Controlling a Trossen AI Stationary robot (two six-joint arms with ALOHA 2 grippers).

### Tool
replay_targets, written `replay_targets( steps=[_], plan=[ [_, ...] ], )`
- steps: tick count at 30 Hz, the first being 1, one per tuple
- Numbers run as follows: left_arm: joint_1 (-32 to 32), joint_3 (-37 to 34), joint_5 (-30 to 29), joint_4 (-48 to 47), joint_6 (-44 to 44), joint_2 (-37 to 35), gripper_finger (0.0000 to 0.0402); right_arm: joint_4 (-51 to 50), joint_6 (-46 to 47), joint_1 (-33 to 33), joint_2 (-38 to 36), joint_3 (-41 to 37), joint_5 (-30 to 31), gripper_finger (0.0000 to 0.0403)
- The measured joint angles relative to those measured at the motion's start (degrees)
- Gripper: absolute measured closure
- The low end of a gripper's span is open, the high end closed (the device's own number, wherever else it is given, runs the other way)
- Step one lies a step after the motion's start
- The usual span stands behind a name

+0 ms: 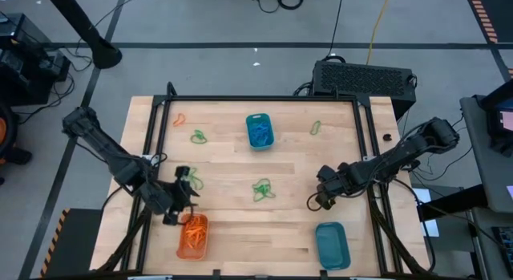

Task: Sort rubber bands into baskets
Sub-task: Put the orange rubber band into the orange bin

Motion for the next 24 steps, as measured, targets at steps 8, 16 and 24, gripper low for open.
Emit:
replay_targets(
  steps=[8,16,24],
  plan=[
    [4.6,0.0,-0.5,0.4,3.8,-2.4,0.0265,-1.4,-0.8,0.0,-1.5,0.3,1.9,0.0297],
    [6.9,0.0,0.1,0.3,4.2,-2.4,0.0265,2.6,-1.0,0.0,-2.8,1.8,1.4,0.0311],
    [6.9,0.0,0.4,0.3,3.8,-2.4,0.0265,3.4,-0.1,0.6,1.4,1.8,1.3,0.0315]
  ],
)
